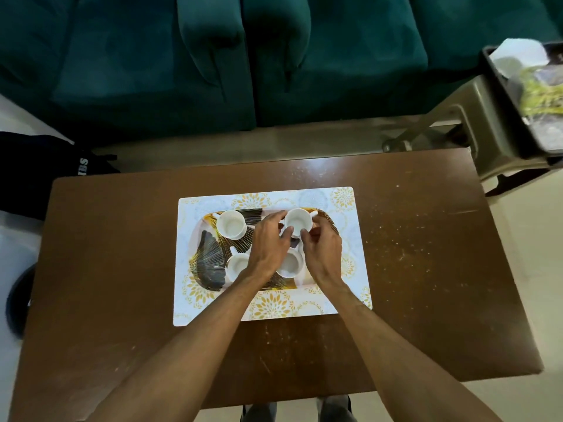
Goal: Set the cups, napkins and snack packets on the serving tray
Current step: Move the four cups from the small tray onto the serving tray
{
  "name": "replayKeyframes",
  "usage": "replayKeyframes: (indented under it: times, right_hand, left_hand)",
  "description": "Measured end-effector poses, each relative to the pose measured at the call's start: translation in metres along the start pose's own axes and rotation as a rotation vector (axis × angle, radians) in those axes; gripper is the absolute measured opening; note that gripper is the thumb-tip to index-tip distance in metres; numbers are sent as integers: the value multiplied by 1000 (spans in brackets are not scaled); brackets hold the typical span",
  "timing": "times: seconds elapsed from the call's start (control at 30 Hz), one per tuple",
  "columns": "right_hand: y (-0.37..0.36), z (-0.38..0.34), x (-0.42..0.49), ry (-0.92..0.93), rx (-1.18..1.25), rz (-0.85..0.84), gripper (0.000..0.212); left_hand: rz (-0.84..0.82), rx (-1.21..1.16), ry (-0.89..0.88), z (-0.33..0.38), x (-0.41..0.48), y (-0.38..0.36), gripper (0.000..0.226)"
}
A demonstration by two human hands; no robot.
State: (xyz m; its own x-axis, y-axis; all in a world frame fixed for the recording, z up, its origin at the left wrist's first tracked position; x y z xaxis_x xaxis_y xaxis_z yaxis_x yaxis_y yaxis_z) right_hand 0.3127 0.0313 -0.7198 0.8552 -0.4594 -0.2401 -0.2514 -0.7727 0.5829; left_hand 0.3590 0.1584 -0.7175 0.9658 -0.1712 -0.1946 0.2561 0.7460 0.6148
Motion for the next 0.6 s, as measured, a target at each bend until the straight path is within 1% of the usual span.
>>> replayKeyframes:
  times: [0.4,0.6]
  right_hand:
    - [-11,-1,4,-13,0,-23,26]
    - [-12,-1,6,11,-10,-39,28]
  left_hand:
    - [65,-50,14,-3,1,6,37]
    - [86,-50,21,-4,0,8,34]
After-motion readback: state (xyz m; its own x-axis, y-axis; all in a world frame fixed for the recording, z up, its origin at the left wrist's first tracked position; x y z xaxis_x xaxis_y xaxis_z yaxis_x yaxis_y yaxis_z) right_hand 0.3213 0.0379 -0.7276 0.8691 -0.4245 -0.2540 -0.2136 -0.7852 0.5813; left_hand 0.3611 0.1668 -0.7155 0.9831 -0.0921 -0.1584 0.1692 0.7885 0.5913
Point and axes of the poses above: each hand's wrist, its own x-axis towards the middle knuckle, its own y-axis out of the back of the hand, z = x × y, the point moved 4 cm from there along x, towards the middle knuckle, and after that the axes turned 3 degrees about -y, right-handed, at the moved point
